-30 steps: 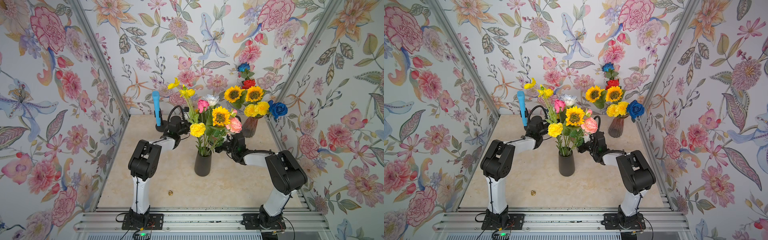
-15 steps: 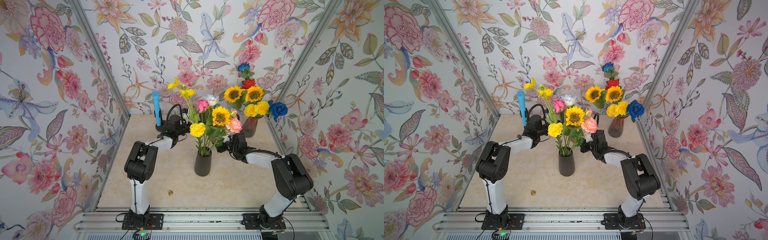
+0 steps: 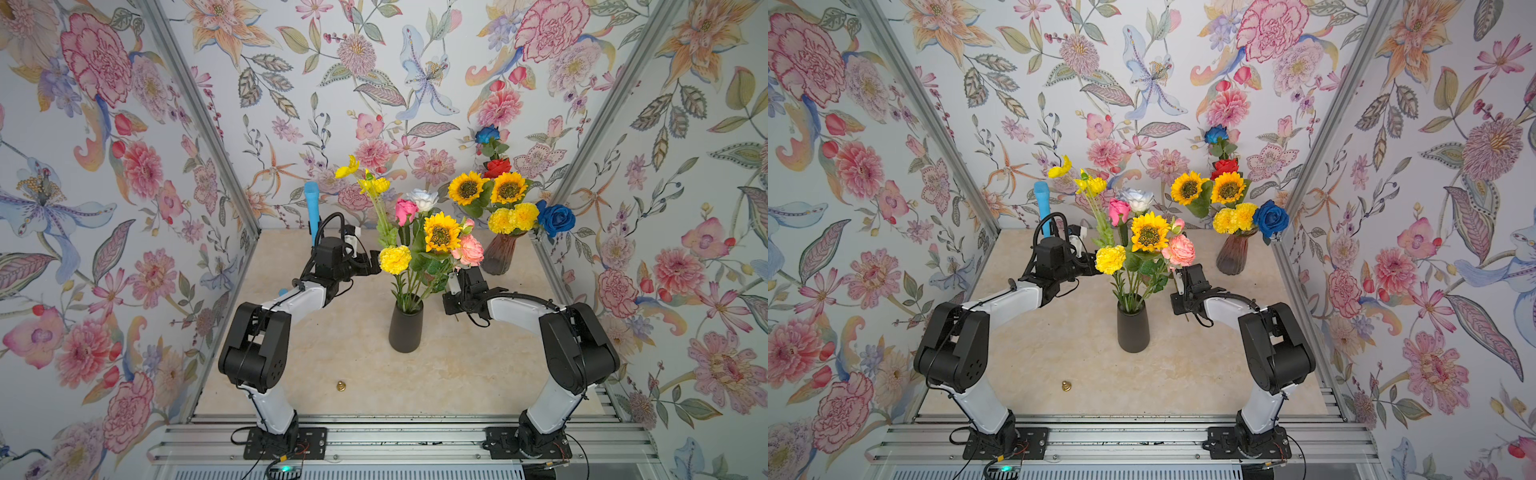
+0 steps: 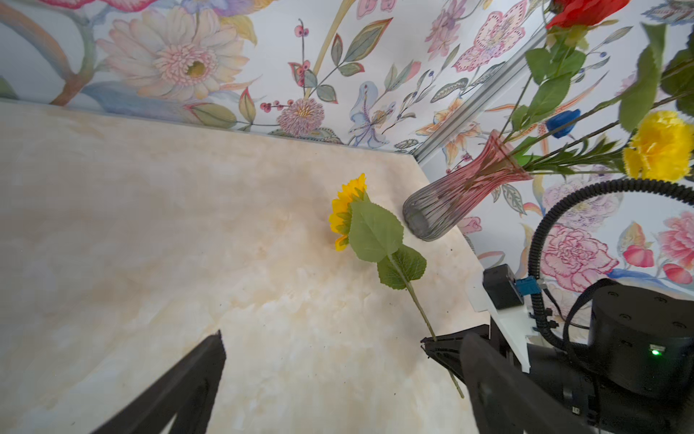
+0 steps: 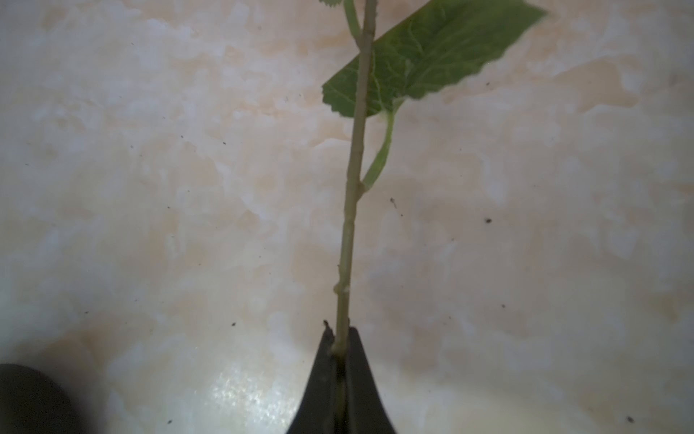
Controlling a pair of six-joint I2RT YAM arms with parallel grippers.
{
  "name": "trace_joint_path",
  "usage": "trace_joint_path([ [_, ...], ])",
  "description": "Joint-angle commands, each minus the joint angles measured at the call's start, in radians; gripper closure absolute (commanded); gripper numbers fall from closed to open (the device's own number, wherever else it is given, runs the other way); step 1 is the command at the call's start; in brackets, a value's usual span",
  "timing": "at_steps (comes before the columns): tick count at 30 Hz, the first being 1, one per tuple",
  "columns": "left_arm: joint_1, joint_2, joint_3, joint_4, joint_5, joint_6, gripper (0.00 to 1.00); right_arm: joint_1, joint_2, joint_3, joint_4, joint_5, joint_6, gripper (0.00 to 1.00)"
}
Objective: Pick out yellow flowers from the vase
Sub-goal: Place the flower at the center of the board.
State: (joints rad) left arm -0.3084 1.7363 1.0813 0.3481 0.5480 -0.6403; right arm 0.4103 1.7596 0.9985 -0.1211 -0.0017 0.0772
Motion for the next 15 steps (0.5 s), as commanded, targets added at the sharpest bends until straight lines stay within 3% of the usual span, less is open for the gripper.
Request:
trace_joint_path([
  [1, 0.000, -0.083, -0.057, -0.051, -0.090, 0.068, 0.00, 0.014, 0.021, 0.032, -0.088, 0.066, -0.013, 1.00],
  [9, 0.000, -0.239, -0.164, -0.125, -0.189, 0.132, 0.00, 0.019, 0.074, 0.067, -0.148, 0.062, 0.006, 0.96],
  [15, -0.002, -0.333, -0.253, -0.122, -0.199, 0.151, 0.00, 0.021, 0.075, 0.068, -0.153, 0.074, 0.010, 0.82],
])
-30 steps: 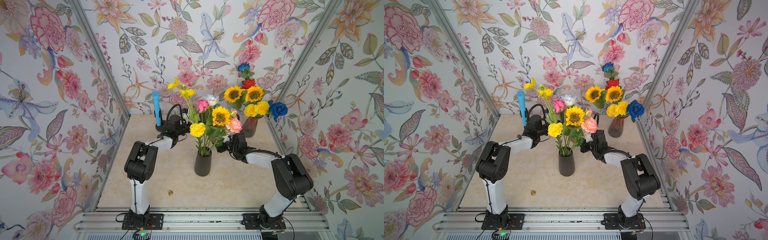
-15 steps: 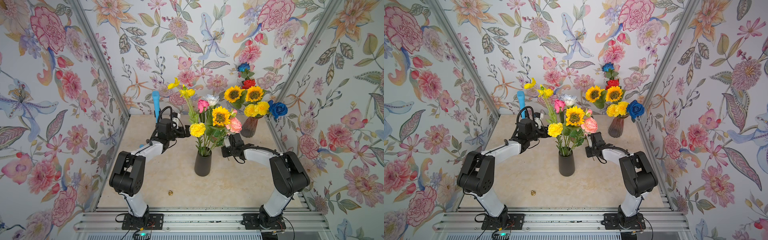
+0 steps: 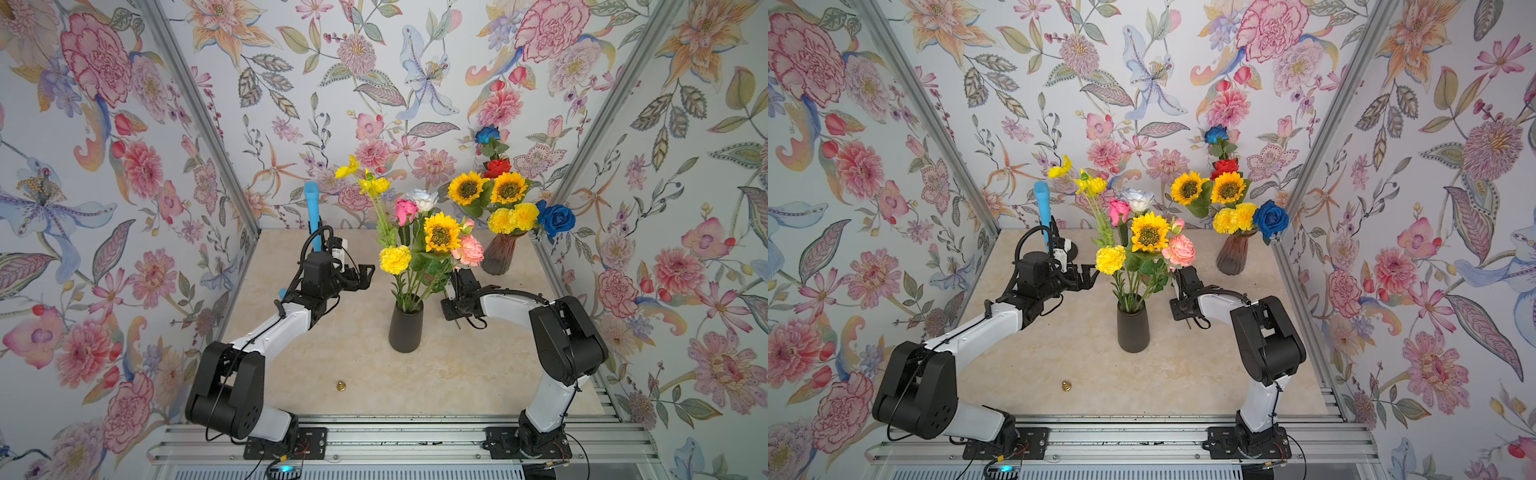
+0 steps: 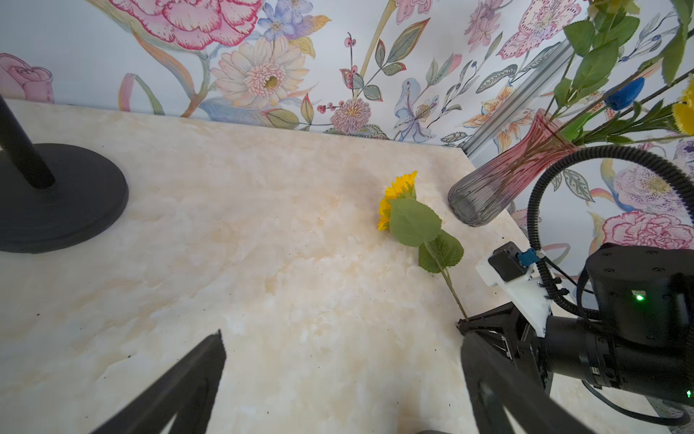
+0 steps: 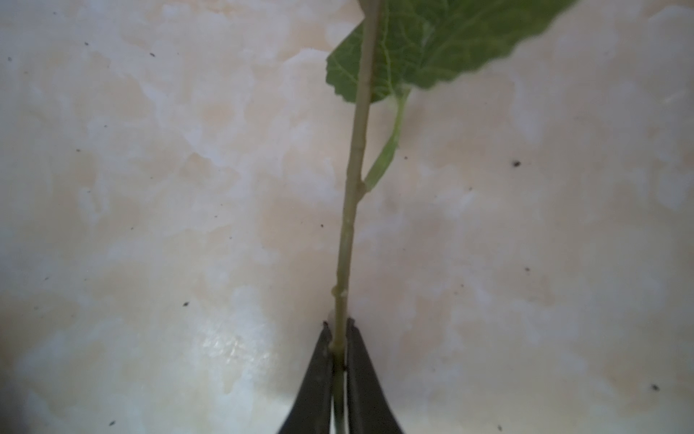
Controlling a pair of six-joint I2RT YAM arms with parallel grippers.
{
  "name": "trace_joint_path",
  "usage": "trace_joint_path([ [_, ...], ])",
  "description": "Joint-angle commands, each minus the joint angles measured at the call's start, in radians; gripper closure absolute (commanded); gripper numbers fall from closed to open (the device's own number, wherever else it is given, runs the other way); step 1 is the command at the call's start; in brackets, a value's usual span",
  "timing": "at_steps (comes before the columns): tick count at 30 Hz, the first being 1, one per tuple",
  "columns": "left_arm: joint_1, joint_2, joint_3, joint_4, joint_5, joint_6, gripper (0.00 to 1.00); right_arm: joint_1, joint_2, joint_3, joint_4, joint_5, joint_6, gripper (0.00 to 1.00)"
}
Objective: Pick out yellow flowers from the vase
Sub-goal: Place the flower at the center of the board.
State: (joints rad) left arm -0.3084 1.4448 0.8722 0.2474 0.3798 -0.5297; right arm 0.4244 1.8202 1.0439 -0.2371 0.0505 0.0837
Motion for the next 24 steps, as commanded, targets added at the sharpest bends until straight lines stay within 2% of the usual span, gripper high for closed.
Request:
trace_joint_path([
  [1, -0.003, -0.057, -0.060, -0.018, -0.033, 0.044, 0.00, 0.006, 0.015, 0.021, -0.037, 0.021, 0.004, 0.78],
  [5, -0.017, -0.109, -0.102, -0.027, -0.052, 0.064, 0.00, 0.008, 0.009, 0.019, -0.034, 0.030, 0.004, 0.66],
  [6, -0.025, -0.125, -0.111, -0.034, -0.064, 0.070, 0.00, 0.010, 0.005, 0.018, -0.034, 0.037, 0.002, 0.59],
  [9, -0.056, -0.176, -0.137, -0.038, -0.098, 0.091, 0.00, 0.016, -0.009, 0.011, -0.033, 0.066, 0.001, 0.51],
  [14, -0.092, -0.241, -0.174, -0.028, -0.115, 0.112, 0.00, 0.019, -0.060, -0.009, -0.018, 0.074, 0.013, 0.29],
  [18, -0.103, -0.311, -0.221, -0.006, -0.102, 0.118, 0.00, 0.019, -0.140, -0.039, -0.019, 0.089, 0.035, 0.03],
  [19, -0.104, -0.330, -0.232, -0.004, -0.090, 0.125, 0.00, 0.018, -0.163, -0.051, -0.018, 0.102, 0.045, 0.00],
  [22, -0.124, -0.378, -0.256, 0.013, -0.066, 0.141, 0.00, 0.008, -0.224, -0.083, -0.016, 0.117, 0.077, 0.00],
  [24, -0.167, -0.400, -0.258, 0.026, -0.059, 0.160, 0.00, -0.005, -0.262, -0.109, -0.001, 0.114, 0.097, 0.00],
])
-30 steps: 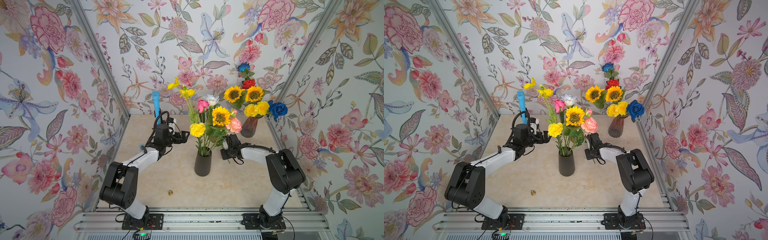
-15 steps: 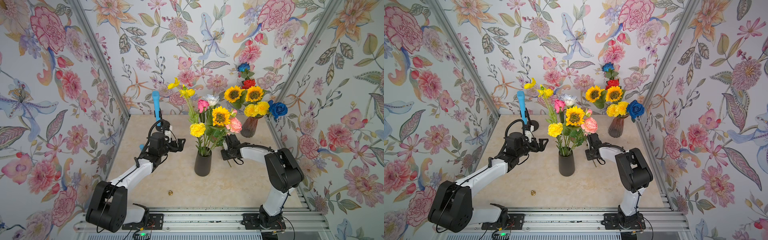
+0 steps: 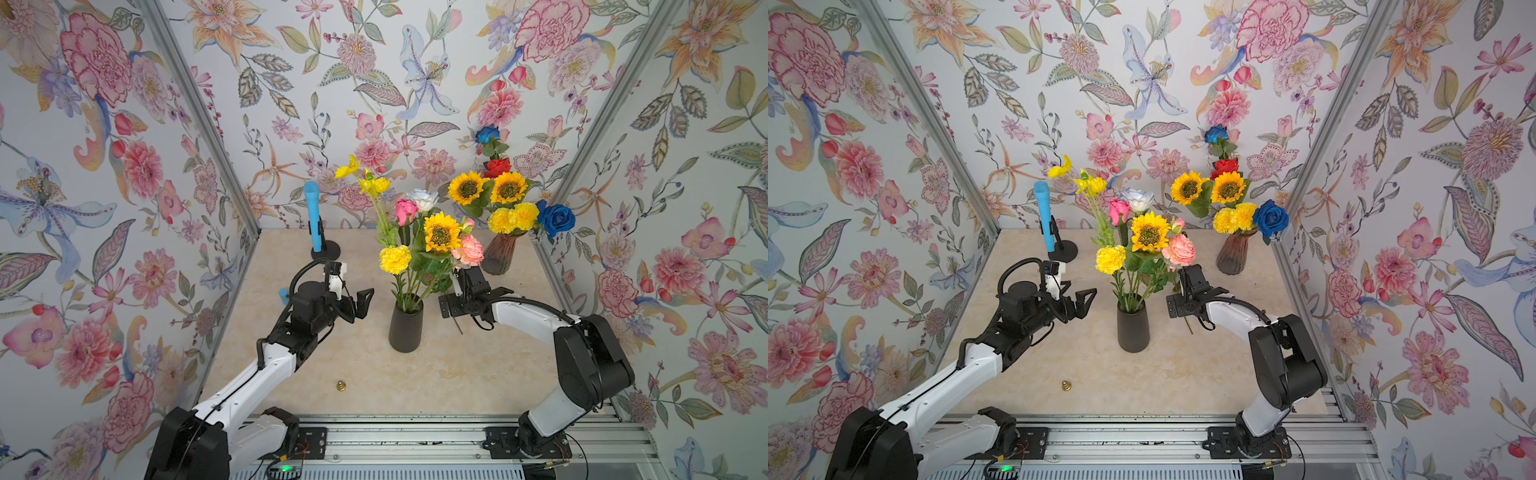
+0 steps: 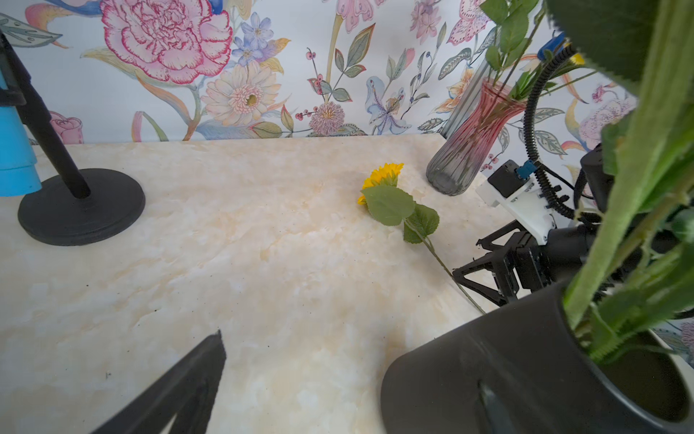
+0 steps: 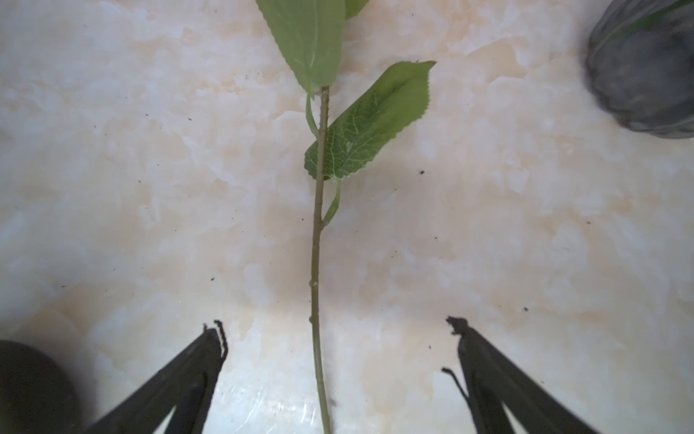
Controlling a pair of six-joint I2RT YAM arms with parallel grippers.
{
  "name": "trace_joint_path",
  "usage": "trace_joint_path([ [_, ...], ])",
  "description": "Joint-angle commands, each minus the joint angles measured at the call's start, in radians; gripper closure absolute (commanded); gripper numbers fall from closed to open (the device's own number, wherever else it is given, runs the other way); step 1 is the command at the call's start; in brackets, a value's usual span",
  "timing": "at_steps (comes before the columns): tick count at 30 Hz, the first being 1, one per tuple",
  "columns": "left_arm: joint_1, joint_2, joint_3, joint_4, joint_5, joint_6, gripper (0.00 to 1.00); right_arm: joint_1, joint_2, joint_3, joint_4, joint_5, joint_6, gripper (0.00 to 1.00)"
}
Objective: Pick out yellow flowers from the vase
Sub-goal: Place the flower at the center of the board, then pick up the flower from the vase.
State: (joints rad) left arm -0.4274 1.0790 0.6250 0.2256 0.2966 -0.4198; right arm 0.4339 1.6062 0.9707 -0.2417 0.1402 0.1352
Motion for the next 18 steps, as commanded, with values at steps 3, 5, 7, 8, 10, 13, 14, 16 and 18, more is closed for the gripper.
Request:
trace_joint_path([
  [3, -0.112, -0.044, 0.008, 0.043, 0.030, 0.078, 0.00, -0.042, -0.081, -0.067, 0.028, -0.001, 0.072, 0.00],
  [5, -0.143, -0.047, 0.014, 0.039, 0.042, 0.094, 0.00, -0.060, -0.095, -0.080, 0.042, -0.027, 0.084, 0.00],
  [7, -0.156, -0.052, 0.010, 0.049, 0.052, 0.103, 0.00, -0.076, -0.107, -0.091, 0.053, -0.039, 0.094, 0.00],
  [8, -0.161, -0.053, 0.008, 0.056, 0.057, 0.106, 0.00, -0.084, -0.113, -0.097, 0.058, -0.045, 0.098, 0.00],
  [10, -0.169, -0.057, 0.005, 0.073, 0.058, 0.109, 0.01, -0.093, -0.124, -0.106, 0.068, -0.059, 0.103, 0.00],
  [13, -0.180, -0.064, -0.001, 0.125, 0.067, 0.107, 0.03, -0.103, -0.138, -0.118, 0.082, -0.077, 0.113, 0.00],
  [14, -0.182, -0.061, 0.005, 0.139, 0.068, 0.105, 0.04, -0.107, -0.139, -0.121, 0.087, -0.079, 0.115, 0.00],
  [16, -0.185, -0.048, 0.025, 0.149, 0.072, 0.106, 0.07, -0.112, -0.144, -0.124, 0.088, -0.084, 0.116, 0.00],
  [18, -0.188, -0.027, 0.049, 0.150, 0.080, 0.111, 0.10, -0.116, -0.148, -0.129, 0.093, -0.090, 0.118, 0.00],
])
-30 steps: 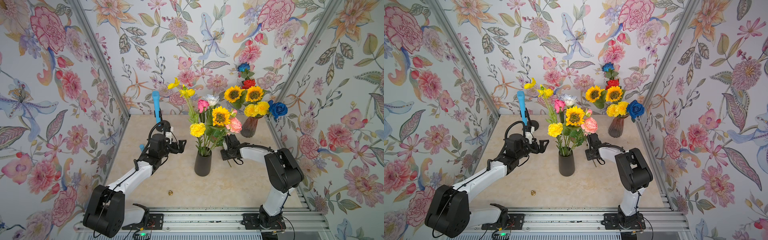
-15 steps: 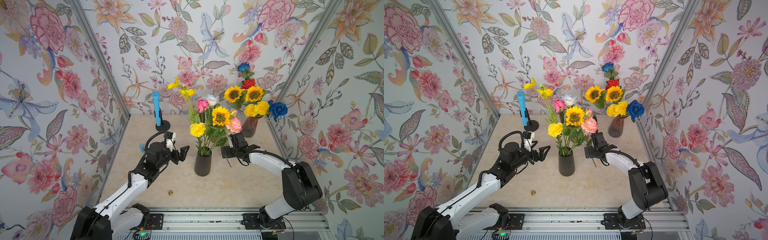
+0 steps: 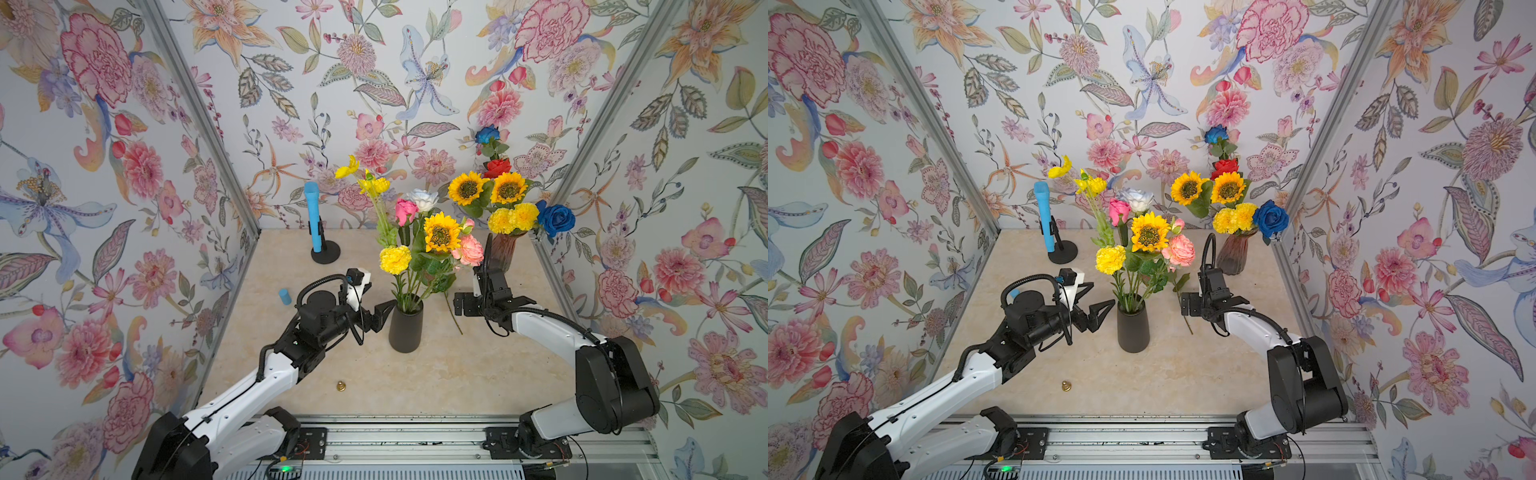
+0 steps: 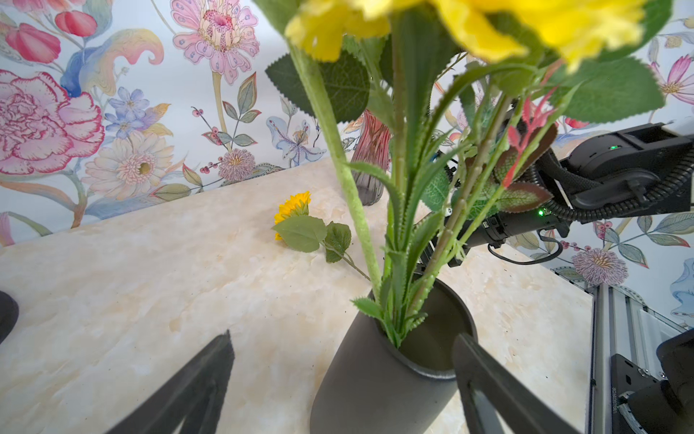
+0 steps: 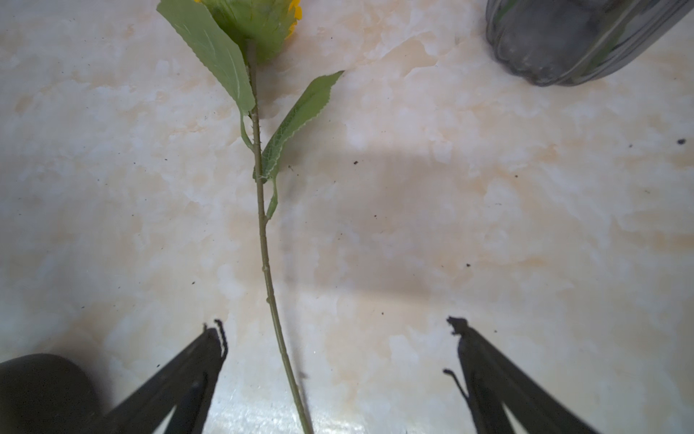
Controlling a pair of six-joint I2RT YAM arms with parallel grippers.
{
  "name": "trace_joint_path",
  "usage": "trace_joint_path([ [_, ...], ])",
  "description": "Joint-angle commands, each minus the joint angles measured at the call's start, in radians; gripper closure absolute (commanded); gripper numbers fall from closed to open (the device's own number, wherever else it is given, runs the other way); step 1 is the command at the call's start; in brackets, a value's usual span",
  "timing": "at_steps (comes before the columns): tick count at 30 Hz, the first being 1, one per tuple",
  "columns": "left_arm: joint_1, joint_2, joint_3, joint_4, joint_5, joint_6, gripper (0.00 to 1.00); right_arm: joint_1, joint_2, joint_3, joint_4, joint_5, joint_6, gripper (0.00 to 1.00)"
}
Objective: Pick out yellow flowers from the vase
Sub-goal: Pick up the flower from the vase.
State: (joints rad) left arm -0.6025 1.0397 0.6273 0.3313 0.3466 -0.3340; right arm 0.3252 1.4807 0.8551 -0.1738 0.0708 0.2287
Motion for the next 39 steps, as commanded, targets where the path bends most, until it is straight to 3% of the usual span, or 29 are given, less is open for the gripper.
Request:
trace_joint_path([
  [1, -0.014, 0.021, 0.056, 0.047, 0.033, 0.028, 0.11, -0.009, -0.023, -0.016, 0.029, -0.024, 0.026, 0.00],
  [16, -0.028, 0.120, 0.113, 0.148, 0.029, 0.025, 0.19, -0.028, -0.051, -0.042, 0.058, -0.050, 0.035, 0.00],
  [39, -0.034, 0.142, 0.134, 0.130, 0.045, 0.022, 0.77, -0.040, -0.052, -0.047, 0.070, -0.062, 0.040, 0.00],
])
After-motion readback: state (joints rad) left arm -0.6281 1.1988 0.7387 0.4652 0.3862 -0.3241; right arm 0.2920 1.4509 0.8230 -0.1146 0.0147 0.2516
